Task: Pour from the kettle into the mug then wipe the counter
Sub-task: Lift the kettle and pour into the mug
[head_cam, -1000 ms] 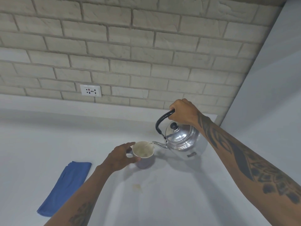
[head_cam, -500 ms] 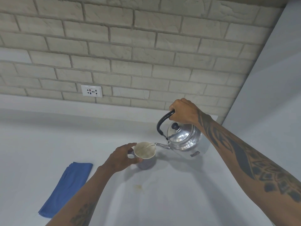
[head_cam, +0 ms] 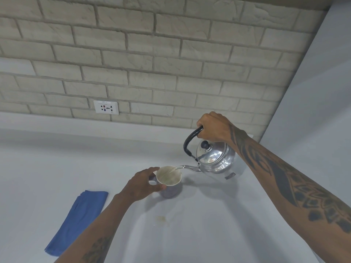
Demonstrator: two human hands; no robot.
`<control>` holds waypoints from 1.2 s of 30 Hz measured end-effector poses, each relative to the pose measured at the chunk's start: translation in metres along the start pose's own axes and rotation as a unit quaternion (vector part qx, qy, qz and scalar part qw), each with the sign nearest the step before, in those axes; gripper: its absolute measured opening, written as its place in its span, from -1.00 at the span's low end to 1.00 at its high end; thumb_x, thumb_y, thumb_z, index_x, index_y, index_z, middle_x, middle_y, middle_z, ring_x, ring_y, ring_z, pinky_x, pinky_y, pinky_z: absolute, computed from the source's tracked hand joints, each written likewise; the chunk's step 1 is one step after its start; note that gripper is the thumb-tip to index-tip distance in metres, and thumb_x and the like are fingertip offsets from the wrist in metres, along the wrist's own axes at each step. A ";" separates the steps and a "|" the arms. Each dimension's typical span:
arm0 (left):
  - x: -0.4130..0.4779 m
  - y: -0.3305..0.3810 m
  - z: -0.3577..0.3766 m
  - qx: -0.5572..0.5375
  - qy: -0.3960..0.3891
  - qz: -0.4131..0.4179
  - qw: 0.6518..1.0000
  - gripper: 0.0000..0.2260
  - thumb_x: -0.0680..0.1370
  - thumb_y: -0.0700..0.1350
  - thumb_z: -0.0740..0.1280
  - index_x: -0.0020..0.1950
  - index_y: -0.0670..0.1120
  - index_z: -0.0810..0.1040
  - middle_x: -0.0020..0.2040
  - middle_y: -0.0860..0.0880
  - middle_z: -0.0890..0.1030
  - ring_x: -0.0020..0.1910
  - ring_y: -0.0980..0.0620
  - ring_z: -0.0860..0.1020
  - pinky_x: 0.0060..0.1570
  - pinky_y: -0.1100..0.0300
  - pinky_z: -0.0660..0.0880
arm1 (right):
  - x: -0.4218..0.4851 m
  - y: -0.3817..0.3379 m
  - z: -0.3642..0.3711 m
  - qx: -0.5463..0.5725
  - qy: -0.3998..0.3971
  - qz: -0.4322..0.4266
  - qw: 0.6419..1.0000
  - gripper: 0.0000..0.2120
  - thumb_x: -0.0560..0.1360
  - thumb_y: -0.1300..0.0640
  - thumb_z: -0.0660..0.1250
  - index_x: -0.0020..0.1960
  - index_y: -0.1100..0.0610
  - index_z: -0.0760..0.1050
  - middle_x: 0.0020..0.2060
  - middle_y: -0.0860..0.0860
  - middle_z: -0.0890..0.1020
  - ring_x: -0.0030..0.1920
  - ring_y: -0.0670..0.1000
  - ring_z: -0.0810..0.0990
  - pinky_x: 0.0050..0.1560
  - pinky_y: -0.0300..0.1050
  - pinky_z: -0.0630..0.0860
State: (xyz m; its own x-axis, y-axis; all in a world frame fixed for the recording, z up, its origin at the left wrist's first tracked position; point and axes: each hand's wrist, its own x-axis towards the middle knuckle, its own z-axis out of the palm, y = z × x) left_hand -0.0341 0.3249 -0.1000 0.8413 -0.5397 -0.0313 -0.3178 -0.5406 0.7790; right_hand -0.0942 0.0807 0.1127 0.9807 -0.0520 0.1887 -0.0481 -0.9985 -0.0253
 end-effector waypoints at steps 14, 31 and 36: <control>-0.002 0.003 0.000 -0.006 -0.003 -0.004 1.000 -0.36 0.27 0.21 0.54 0.32 0.21 0.45 -0.03 0.21 0.64 0.05 0.31 0.57 0.14 0.10 0.52 | 0.002 -0.003 -0.002 -0.017 0.002 -0.017 1.000 -0.92 0.33 0.20 0.35 -0.26 0.23 0.56 -0.42 0.00 0.41 -0.32 0.10 0.41 -0.35 -0.13 0.28; -0.001 0.002 0.000 -0.004 -0.005 -0.003 1.000 -0.43 0.29 0.19 0.54 0.24 0.33 0.43 -0.03 0.28 0.60 0.07 0.33 0.54 0.18 0.08 0.51 | -0.002 0.000 -0.008 -0.046 0.005 -0.032 0.998 -0.86 0.34 0.22 0.34 -0.37 0.16 0.42 -0.46 0.00 0.37 -0.37 0.09 0.38 -0.44 -0.15 0.23; -0.002 0.003 0.000 -0.007 -0.009 0.001 1.000 -0.50 0.27 0.20 0.54 0.08 0.44 0.37 -0.02 0.26 0.60 0.07 0.33 0.54 0.18 0.08 0.51 | -0.003 -0.001 -0.010 -0.052 0.004 -0.037 0.998 -0.84 0.37 0.20 0.35 -0.36 0.15 0.43 -0.44 -0.01 0.38 -0.36 0.08 0.41 -0.43 -0.15 0.23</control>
State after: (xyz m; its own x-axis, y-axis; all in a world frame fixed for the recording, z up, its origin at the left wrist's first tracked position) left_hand -0.0367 0.3242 -0.0977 0.8325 -0.5525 -0.0414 -0.3132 -0.5309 0.7874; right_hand -0.0992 0.0816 0.1222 0.9809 0.0212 0.1936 0.0035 -0.9958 0.0915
